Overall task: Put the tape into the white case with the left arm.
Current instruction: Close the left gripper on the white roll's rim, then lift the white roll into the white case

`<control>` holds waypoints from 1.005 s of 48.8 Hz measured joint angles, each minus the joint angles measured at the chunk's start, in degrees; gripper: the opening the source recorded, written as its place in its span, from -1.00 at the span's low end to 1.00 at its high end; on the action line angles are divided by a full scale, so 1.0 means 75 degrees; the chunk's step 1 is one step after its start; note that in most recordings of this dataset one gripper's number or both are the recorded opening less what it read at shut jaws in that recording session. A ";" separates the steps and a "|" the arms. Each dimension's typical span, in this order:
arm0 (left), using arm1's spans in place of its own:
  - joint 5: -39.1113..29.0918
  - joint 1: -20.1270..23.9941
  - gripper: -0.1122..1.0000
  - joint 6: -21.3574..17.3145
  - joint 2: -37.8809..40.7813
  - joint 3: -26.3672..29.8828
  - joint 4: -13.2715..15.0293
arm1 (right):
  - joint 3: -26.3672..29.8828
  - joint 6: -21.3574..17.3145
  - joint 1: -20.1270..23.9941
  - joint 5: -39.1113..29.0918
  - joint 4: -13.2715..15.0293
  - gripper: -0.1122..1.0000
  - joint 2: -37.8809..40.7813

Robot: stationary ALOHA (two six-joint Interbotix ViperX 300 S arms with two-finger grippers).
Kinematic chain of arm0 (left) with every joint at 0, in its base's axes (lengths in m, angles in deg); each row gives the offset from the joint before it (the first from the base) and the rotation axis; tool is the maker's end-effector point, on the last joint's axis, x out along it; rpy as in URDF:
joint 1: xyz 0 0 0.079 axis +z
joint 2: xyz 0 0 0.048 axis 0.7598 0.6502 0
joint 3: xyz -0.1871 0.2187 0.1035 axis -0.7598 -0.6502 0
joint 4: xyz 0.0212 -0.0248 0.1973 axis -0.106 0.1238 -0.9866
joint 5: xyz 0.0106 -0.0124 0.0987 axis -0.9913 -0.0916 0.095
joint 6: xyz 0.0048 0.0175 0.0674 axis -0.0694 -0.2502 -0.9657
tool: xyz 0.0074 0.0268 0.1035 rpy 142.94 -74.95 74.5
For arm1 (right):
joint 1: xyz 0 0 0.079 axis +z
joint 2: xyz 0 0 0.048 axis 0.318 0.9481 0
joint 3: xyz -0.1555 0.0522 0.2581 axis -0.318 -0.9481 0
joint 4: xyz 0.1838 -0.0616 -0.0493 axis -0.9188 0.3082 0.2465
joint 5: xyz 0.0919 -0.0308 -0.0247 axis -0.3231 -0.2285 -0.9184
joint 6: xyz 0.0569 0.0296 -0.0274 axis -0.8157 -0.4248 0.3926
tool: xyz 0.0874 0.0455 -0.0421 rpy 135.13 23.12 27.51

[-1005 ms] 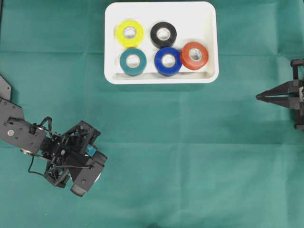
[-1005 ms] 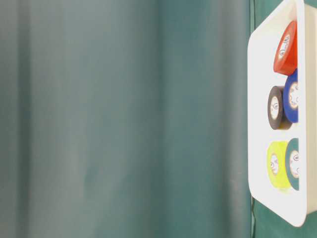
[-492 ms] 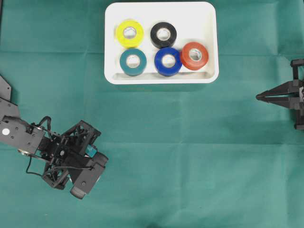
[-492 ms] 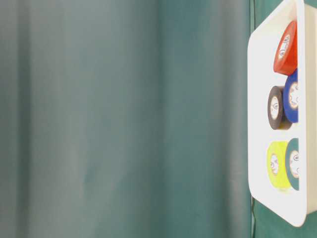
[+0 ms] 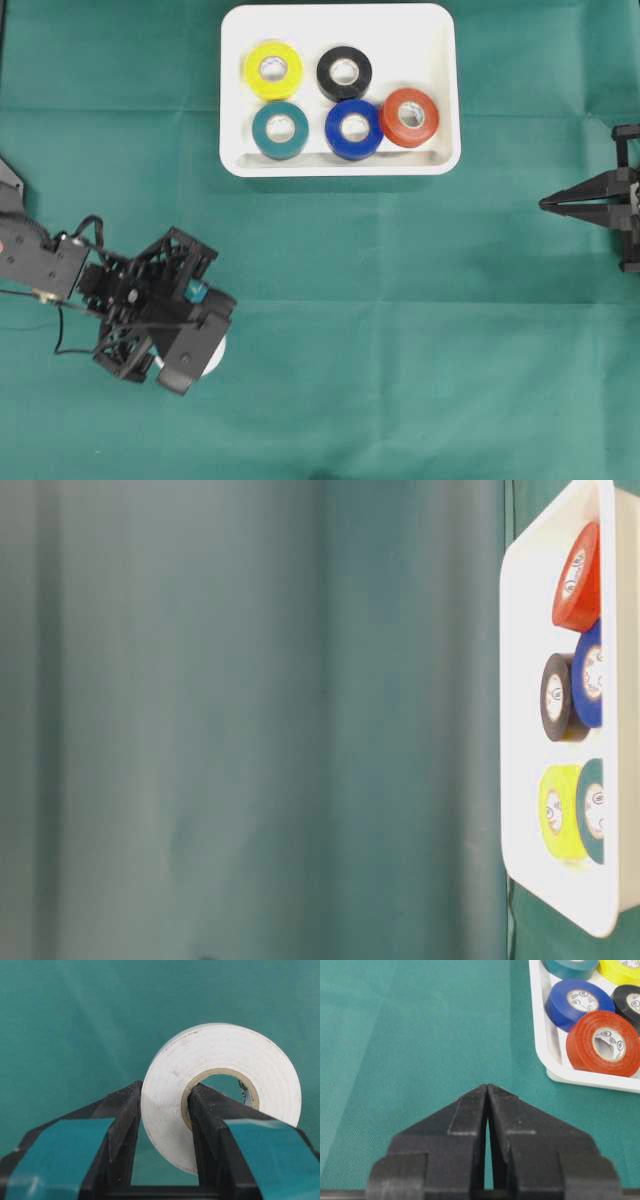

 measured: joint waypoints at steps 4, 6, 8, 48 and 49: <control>0.0035 0.0387 -0.33 0.0012 0.0012 0.0000 0.0000 | 0.0000 0.0000 0.0000 0.0012 0.0000 -0.97 -0.0012; 0.0059 0.0586 -0.33 0.0012 0.0023 0.0000 0.0000 | 0.0000 0.0000 0.0000 0.0000 0.0000 -0.97 -0.0012; 0.0082 0.0809 -0.33 0.0012 0.0059 0.0000 0.0000 | 0.0000 0.0000 0.0000 0.0012 0.0000 -0.97 -0.0012; 0.0691 0.3844 -0.33 -0.0082 0.1523 0.1711 0.0000 | -0.0012 0.0000 0.0000 0.0012 0.0000 -0.97 -0.0012; 0.0691 0.3891 -0.33 -0.0082 0.1570 0.1770 0.0000 | -0.0012 0.0000 0.0000 0.0012 0.0000 -0.97 -0.0012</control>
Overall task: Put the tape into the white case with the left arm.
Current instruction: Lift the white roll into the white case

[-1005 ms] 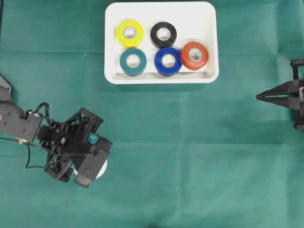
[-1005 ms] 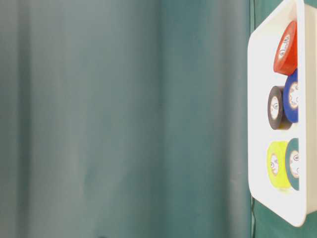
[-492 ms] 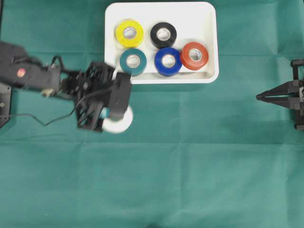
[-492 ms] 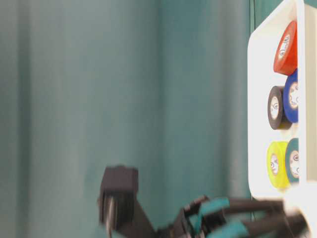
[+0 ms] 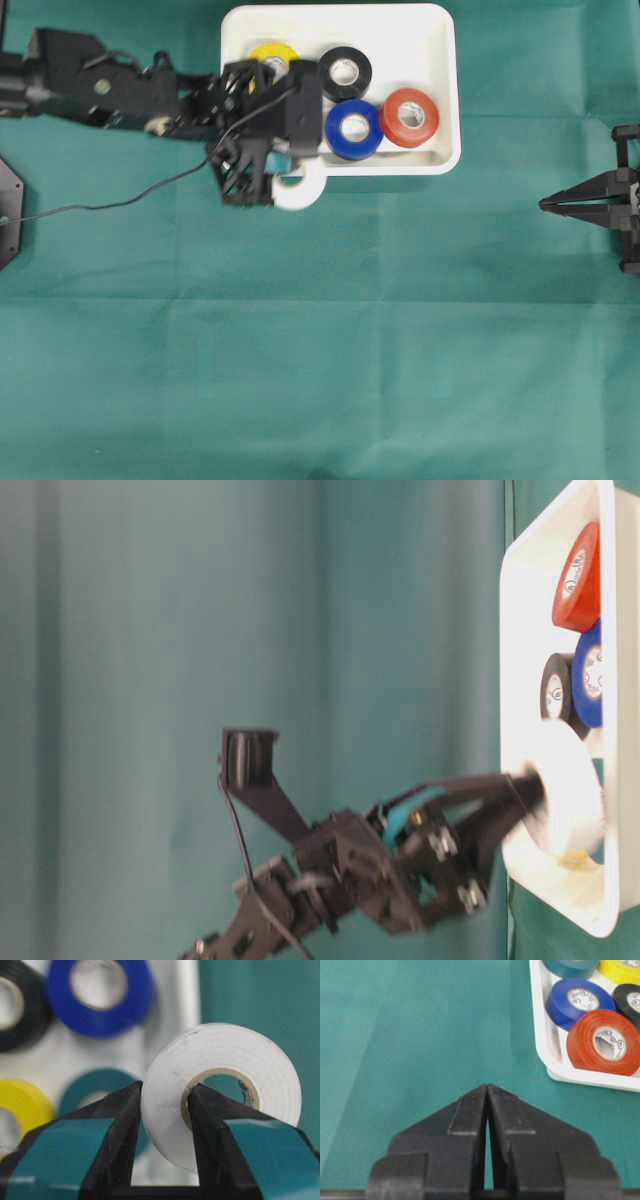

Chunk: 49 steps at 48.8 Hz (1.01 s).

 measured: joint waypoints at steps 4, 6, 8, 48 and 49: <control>0.0000 0.0152 -0.33 -0.0023 0.0164 0.0270 -0.0012 | 0.0000 0.0012 0.0000 0.0000 0.0000 -0.97 0.0000; 0.0000 0.0234 -0.33 -0.0023 0.0293 0.0445 -0.0012 | 0.0000 0.0000 0.0000 0.0000 0.0000 -0.97 0.0000; 0.0000 0.0316 -0.33 -0.0023 0.0398 0.0598 -0.0012 | 0.0000 0.0012 0.0000 0.0000 0.0000 -0.97 0.0000; -0.0211 0.1254 -0.33 -0.0035 0.1922 0.2672 -0.0012 | 0.0000 0.0000 0.0000 0.0012 0.0000 -0.97 0.0000; -0.0246 0.1254 -0.33 -0.0035 0.1945 0.2707 -0.0023 | 0.0000 0.0000 0.0000 0.0000 0.0012 -0.97 0.0000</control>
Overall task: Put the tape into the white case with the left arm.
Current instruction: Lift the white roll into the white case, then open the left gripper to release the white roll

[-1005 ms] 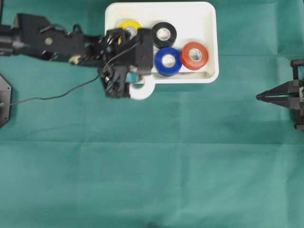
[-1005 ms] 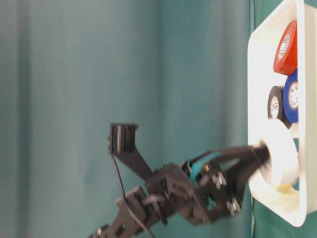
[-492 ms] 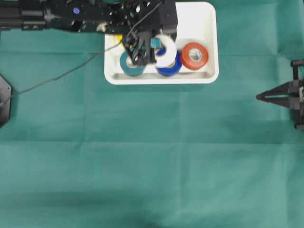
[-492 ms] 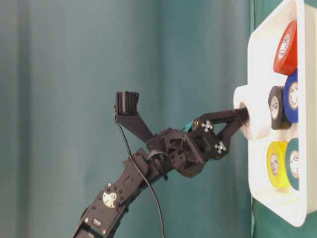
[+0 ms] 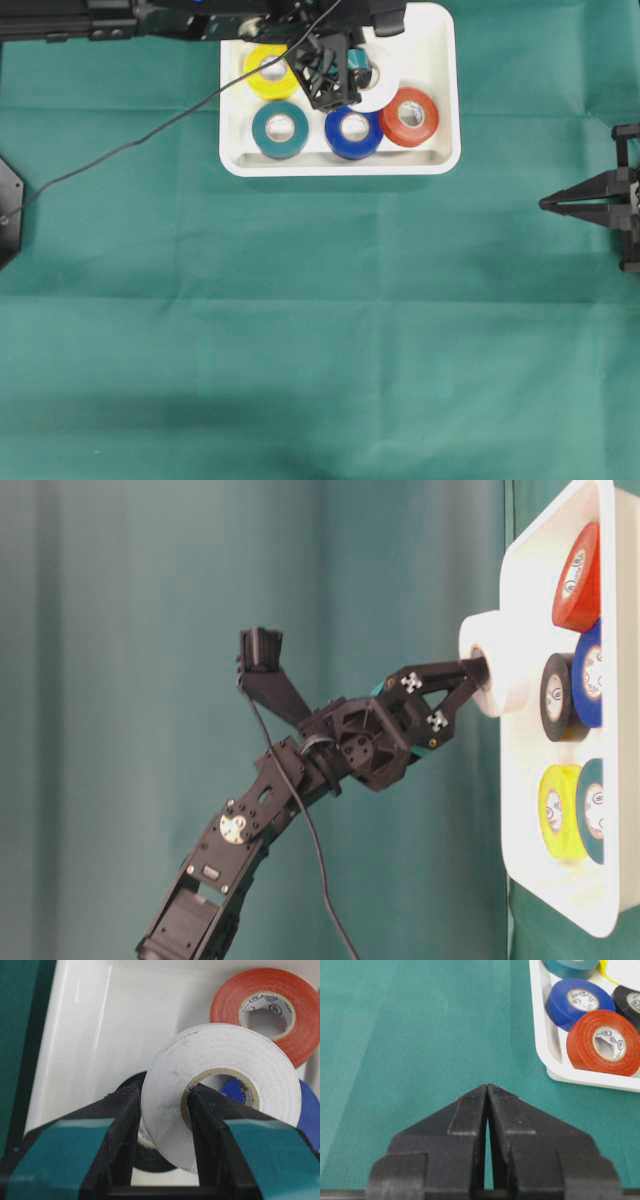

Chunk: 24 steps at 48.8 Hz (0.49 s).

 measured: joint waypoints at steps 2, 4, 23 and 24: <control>-0.0082 0.0000 -0.33 0.0000 0.0047 0.0070 0.0000 | 0.0000 0.0000 0.0000 0.0012 -0.0012 -0.97 0.0000; -0.0152 0.0000 -0.32 0.0000 0.0094 0.0129 0.0012 | 0.0000 0.0000 0.0000 0.0000 -0.0012 -0.97 0.0000; -0.0293 -0.0070 0.89 0.0023 0.0152 0.0234 0.0000 | 0.0000 0.0000 -0.0012 0.0012 -0.0012 -0.97 0.0000; -0.0281 -0.0070 0.89 0.0023 0.0152 0.0234 0.0000 | 0.0000 0.0000 0.0000 0.0012 -0.0012 -0.97 0.0000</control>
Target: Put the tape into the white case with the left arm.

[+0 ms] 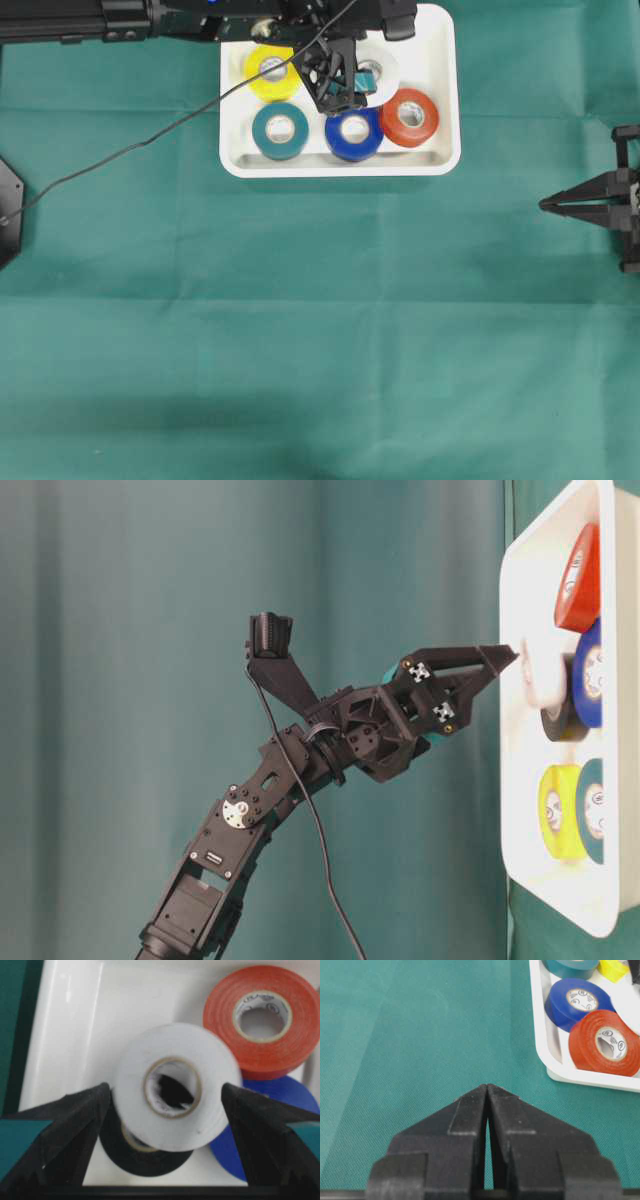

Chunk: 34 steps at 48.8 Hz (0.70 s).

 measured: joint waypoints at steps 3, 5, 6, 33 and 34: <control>-0.0012 -0.0023 0.89 -0.0012 0.0000 -0.0012 0.0000 | 0.0000 0.0000 -0.0012 0.0000 0.0000 -0.97 0.0000; 0.0000 -0.0023 0.89 0.0000 0.0000 -0.0023 0.0000 | -0.0012 0.0012 0.0000 0.0000 0.0000 -0.97 0.0000; 0.0000 -0.0023 0.89 0.0000 0.0000 -0.0047 0.0000 | -0.0012 0.0000 0.0000 -0.0012 0.0000 -0.97 0.0000; 0.0387 -0.0035 0.89 0.0082 -0.1863 -0.1957 0.0000 | -0.0012 0.0012 0.0000 0.0000 0.0000 -0.97 0.0000; 0.0434 -0.0047 0.89 0.0082 -0.1945 -0.2051 0.0000 | 0.0000 0.0000 0.0000 0.0000 -0.0012 -0.97 0.0000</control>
